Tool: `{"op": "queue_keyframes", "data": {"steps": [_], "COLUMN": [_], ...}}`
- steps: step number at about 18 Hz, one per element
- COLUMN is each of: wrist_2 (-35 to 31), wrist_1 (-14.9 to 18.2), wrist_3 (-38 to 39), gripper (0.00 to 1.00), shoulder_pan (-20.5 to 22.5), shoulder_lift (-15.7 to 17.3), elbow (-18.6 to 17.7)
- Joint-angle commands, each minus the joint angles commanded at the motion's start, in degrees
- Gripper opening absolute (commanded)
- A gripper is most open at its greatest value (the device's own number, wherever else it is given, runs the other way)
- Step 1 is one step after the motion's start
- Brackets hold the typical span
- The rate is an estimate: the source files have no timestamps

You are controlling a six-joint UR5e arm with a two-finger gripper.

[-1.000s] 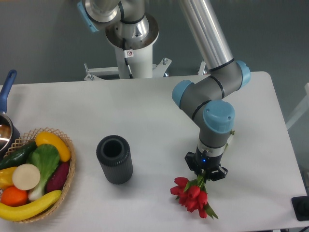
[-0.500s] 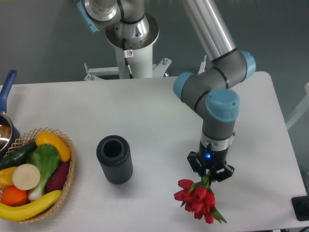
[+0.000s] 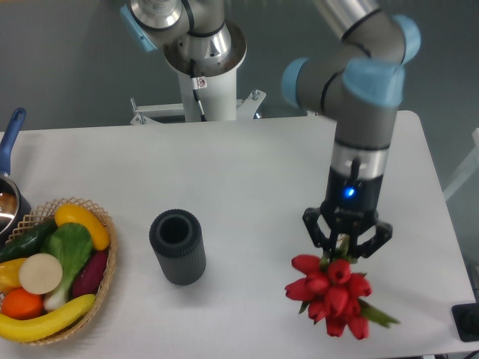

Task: Pick up the flowers from the table
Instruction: 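Lift the gripped tulip bunch up off the table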

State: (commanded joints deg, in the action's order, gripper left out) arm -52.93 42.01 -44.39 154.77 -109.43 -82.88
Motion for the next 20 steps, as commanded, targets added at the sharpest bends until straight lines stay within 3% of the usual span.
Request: {"op": "queue_keyframes", "data": {"steps": [11, 20], "wrist_2": [17.68, 17.95], "wrist_1": [-0.09, 0.0], "wrist_3": [4.84, 5.54], "gripper": [0.23, 0.23], "shoulder_pan": [4.93, 5.37], "shoulder_lift": [1.94, 1.94], "elbow": [-0.09, -0.35]}}
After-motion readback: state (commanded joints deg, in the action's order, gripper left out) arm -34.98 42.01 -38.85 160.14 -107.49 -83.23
